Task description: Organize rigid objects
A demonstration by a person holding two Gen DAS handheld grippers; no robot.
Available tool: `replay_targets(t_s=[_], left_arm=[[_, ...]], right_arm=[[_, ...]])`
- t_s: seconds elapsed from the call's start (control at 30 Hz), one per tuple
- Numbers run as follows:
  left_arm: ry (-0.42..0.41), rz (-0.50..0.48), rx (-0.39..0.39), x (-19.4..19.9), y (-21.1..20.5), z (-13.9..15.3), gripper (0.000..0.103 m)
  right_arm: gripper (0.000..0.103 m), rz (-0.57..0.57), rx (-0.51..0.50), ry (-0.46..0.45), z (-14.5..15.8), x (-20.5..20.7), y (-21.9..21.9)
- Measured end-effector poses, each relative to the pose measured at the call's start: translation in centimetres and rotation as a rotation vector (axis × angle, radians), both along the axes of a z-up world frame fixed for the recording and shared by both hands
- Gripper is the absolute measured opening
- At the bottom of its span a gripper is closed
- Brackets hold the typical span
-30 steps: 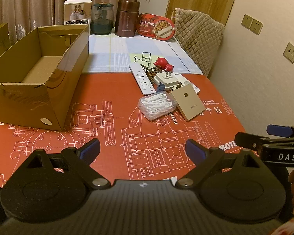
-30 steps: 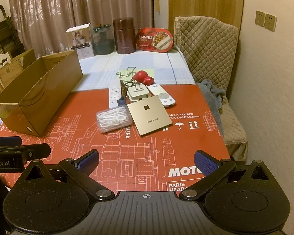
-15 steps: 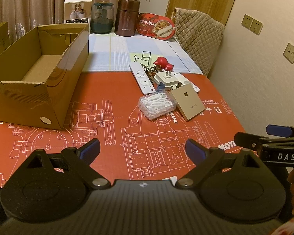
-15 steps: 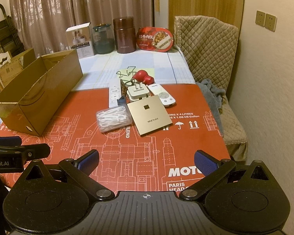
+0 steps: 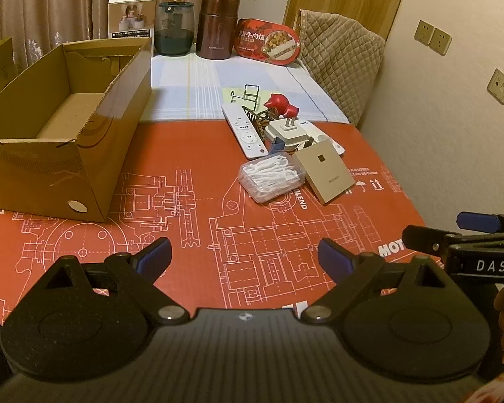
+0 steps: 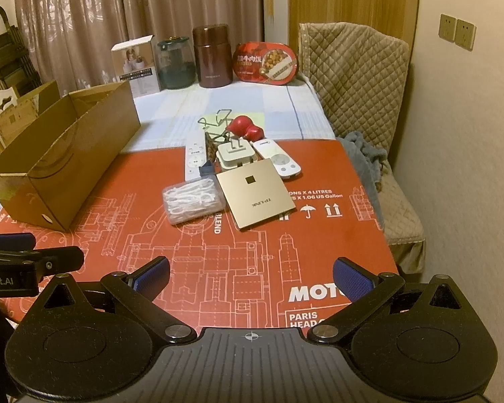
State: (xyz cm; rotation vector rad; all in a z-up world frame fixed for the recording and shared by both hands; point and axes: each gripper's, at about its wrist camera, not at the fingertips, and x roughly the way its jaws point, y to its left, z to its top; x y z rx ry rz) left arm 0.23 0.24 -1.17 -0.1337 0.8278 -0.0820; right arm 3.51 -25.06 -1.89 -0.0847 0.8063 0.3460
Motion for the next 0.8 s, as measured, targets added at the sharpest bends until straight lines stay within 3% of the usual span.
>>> replay_targets(t_s=[0.2,0.4,0.8], left_arm=[[0.011,-0.017,-0.014,1.4,0.6,-0.6,0.092],[0.000,-0.100,0.041,5.1,0.7,-1.6,0.092],[0.021,-0.454,0.153,14.3,-1.0,-5.2,0.092]], right_arm=[[0.101,0.002,-0.003,0.013,-0.5,1.0,-0.1],[0.101,0.030,-0.013,0.015,-1.1,3.5,-0.5],[0.101,0.214,-0.069,0.091,-5.2,12.6,1.6]])
